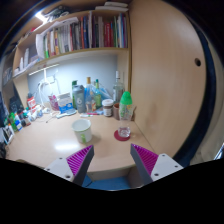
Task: Pour water
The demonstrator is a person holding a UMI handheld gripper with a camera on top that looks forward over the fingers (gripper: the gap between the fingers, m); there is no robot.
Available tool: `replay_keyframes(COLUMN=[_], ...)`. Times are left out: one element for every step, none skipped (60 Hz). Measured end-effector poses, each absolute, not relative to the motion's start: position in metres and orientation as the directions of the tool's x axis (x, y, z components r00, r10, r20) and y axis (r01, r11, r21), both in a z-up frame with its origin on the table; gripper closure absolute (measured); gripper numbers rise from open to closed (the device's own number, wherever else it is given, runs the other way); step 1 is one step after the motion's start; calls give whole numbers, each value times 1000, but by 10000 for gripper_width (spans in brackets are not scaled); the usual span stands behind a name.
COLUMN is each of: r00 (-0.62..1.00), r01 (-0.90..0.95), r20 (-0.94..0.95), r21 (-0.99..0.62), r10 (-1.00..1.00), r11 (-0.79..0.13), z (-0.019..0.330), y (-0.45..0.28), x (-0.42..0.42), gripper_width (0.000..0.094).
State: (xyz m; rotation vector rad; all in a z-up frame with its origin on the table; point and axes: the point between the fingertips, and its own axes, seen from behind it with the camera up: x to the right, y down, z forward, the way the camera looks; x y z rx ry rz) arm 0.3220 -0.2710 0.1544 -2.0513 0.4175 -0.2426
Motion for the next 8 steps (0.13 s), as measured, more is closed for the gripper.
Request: replay_keyframes(r00=[919, 917, 918, 914, 910, 907, 905, 903], r01=[-200, -209, -213, -220, -228, -235, -241, -246], r20=[-8, -14, -19, -24, -28, -34, -40, -46], r21=[-870, -868, -868, -867, -867, -868, -869, -870], r10=[-393, -398, -397, -404, -413, -420, -424, -428], r11=[-451, -450, -449, -447, -442, -437, -432, -428], z=[158, 162, 165, 169, 174, 179, 183, 187], y=[-277, -284, -286, -292, -300, -305, -310, -315], x=[313, 304, 301, 293, 285, 277, 270, 263], gripper_width=[104, 106, 109, 111, 109, 108, 108, 108])
